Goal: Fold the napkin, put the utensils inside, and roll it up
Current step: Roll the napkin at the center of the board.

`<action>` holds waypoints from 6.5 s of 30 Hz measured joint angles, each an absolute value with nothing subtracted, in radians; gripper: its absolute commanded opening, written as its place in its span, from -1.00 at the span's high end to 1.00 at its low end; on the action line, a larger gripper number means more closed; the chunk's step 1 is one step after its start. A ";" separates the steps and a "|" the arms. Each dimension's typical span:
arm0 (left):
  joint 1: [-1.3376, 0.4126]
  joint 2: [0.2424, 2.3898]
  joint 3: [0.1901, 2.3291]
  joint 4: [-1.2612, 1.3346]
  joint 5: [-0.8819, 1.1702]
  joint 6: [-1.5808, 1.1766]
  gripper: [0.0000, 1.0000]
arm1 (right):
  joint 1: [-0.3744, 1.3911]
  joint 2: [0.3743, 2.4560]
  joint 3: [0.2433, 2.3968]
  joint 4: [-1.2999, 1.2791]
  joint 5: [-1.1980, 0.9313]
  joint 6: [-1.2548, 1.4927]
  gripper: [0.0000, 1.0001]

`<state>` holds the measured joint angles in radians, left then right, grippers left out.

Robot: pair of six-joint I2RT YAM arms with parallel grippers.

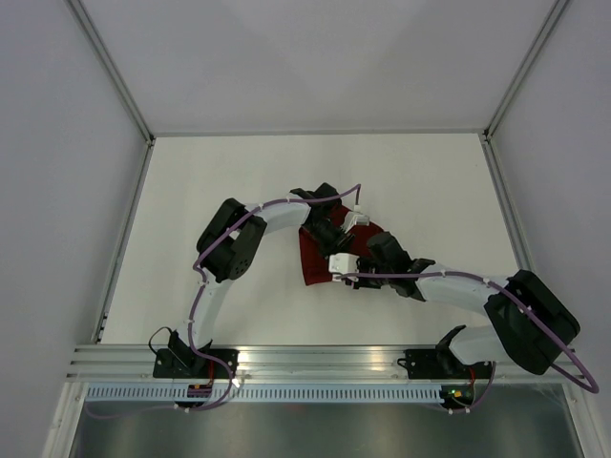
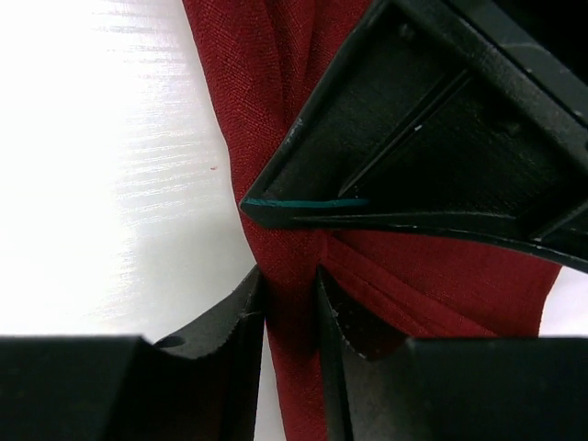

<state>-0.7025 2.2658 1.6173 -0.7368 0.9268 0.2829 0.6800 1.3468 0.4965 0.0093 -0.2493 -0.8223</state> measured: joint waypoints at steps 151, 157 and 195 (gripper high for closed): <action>-0.629 2.147 1.262 -0.196 1.091 0.045 0.95 | 0.638 1.300 0.512 -0.006 -0.339 -0.872 -0.26; -0.622 2.154 1.273 -0.272 1.104 0.046 0.95 | 0.657 1.333 0.514 -0.049 -0.339 -0.879 -0.28; -0.555 1.835 1.161 -0.177 0.697 -0.033 0.27 | 0.569 1.668 0.909 -0.514 -0.585 -0.900 0.42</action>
